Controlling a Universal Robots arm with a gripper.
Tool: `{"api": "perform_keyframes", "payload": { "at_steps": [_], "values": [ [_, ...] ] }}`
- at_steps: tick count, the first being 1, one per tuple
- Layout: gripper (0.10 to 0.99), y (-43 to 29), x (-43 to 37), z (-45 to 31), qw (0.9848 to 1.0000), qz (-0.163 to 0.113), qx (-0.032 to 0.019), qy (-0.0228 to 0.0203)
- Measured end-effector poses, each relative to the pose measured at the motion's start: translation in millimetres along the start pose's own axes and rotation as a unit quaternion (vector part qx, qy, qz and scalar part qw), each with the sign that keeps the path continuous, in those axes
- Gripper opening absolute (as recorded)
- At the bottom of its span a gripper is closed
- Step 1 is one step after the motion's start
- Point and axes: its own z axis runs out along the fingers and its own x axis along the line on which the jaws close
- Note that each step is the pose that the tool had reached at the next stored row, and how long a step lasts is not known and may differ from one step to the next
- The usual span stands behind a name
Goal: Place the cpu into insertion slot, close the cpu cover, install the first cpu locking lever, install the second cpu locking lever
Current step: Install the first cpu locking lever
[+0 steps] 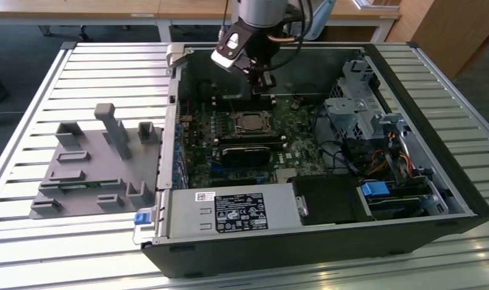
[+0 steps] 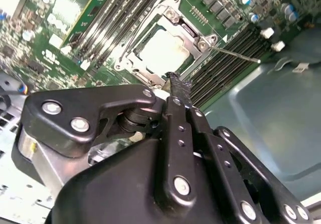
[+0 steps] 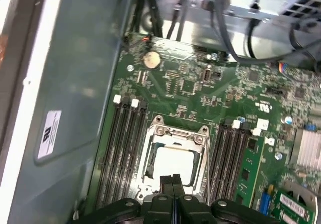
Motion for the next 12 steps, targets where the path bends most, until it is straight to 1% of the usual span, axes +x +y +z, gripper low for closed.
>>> {"api": "perform_keyframes", "payload": {
  "at_steps": [3,7,12],
  "values": [
    [0.106,0.0,0.0,0.0,0.9996,-0.027,0.0006,0.0008],
    [0.106,0.0,0.0,0.2,0.9983,-0.057,0.0015,0.0011],
    [0.106,0.2,1.0,0.9,0.9969,-0.078,0.0028,0.0008]
  ]
}}
